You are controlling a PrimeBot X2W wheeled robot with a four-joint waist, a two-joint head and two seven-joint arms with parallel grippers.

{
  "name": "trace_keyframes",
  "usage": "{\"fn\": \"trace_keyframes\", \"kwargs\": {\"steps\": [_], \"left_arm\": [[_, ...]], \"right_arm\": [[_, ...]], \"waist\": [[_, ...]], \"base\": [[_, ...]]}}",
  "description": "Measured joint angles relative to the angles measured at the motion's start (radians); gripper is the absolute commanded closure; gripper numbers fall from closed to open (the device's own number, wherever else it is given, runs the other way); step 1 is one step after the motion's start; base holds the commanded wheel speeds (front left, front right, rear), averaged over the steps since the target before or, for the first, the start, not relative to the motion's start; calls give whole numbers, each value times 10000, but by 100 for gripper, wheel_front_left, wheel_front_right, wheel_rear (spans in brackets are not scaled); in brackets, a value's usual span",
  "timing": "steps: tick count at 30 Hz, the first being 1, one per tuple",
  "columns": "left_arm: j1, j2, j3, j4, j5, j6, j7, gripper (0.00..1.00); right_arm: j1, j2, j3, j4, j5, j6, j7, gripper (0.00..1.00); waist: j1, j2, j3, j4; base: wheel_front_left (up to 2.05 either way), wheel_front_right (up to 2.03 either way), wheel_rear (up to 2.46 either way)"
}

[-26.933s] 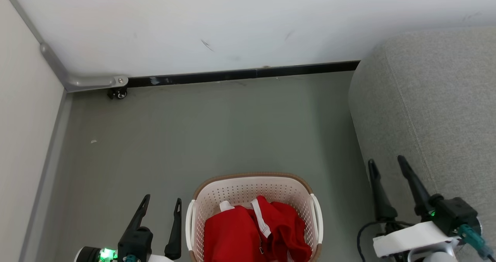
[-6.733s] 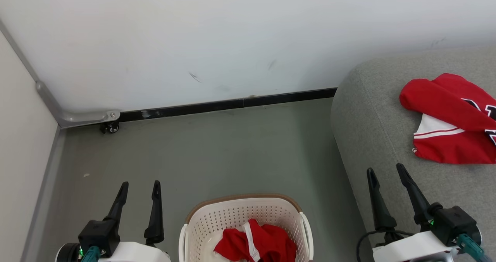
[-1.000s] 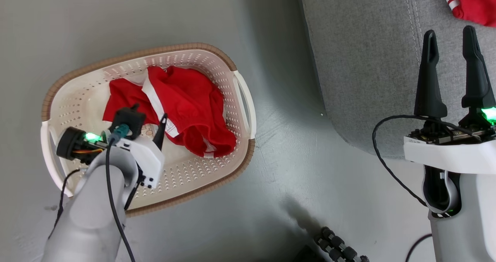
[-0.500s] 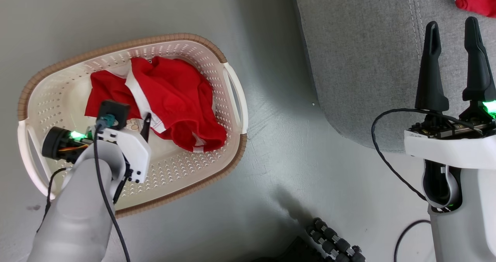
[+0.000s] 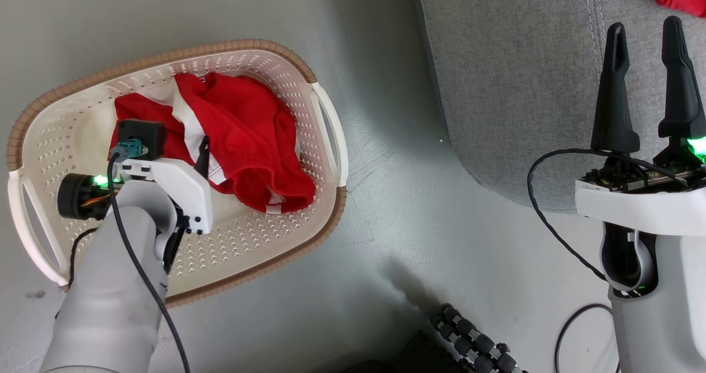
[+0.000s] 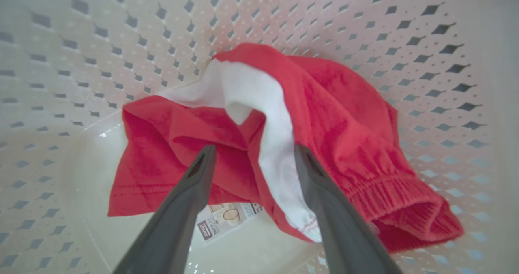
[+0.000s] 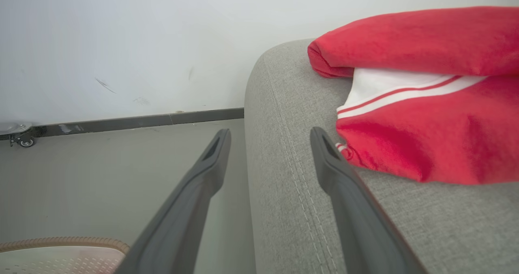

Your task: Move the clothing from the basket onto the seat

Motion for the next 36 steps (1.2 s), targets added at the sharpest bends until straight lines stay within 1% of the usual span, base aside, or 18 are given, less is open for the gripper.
{"fn": "trace_keyframes", "kwargs": {"steps": [7, 9, 13, 14, 15, 16, 17, 18, 20, 21, 22, 33, 36], "left_arm": [[-57, -414, 395, 259, -681, -253, 104, 0], [-72, -518, 594, 286, -993, -263, 132, 0], [-123, -500, 541, 284, -1039, -353, 113, 0], [-148, -518, 543, 280, -1070, -405, 84, 4], [-176, -543, 529, 278, -1083, -428, 84, 25], [-212, -566, 468, 282, -1080, -437, 84, 40], [-249, -583, 380, 280, -1080, -443, 84, 51], [-275, -610, 336, 270, -1081, -481, 65, 56], [-280, -675, 284, 240, -1124, -512, -86, 77], [-280, -702, 255, 226, -1162, -512, -115, 81], [-280, -721, 228, 226, -1168, -512, -144, 100], [-278, -698, -286, 10, -974, -514, -897, 100], [-276, -594, -431, -117, -851, -516, -1214, 100]], "right_arm": [[-5, 0, 19, 29, 0, -2, 0, 0], [-5, 0, 75, 29, 0, 0, -4, 0], [-5, 0, 182, 27, -4, 0, -12, 0], [-5, 0, 182, 27, -6, 0, -12, 0], [-5, 0, 182, 27, -10, 0, -12, 0], [-5, 0, 182, 29, -23, 0, -12, 0], [-5, 0, 182, 31, -27, 0, -12, 0], [-5, 0, 182, 33, -27, 0, -12, 0], [-5, 0, 186, 33, -29, -2, -12, 0], [-5, 0, 194, 33, -29, 0, -12, 0], [-6, 0, 201, 33, -29, 0, -12, 0], [-14, 0, 159, 44, -29, 0, -12, 0], [-49, 0, 150, 48, -29, 0, -12, 0]], "waist": [[0, 0, -71, 52], [0, 0, -86, 62], [0, 0, -82, 50], [0, 0, -79, 42], [0, 0, -78, 32], [0, 0, -78, 23], [0, 0, -81, 13], [0, 0, -86, 5], [0, 0, -99, -8], [0, 0, -106, -13], [0, 0, -114, -16], [0, 0, -251, 27], [0, 0, -327, 73]], "base": [[0, 0, 0], [0, 0, 0], [0, 0, 0], [0, 0, 0], [0, 0, 0], [0, 0, 0], [0, 0, 0], [0, 0, 0], [0, 0, 0], [0, 0, 0], [0, 0, 0], [0, 0, 0], [0, 0, 0]]}}
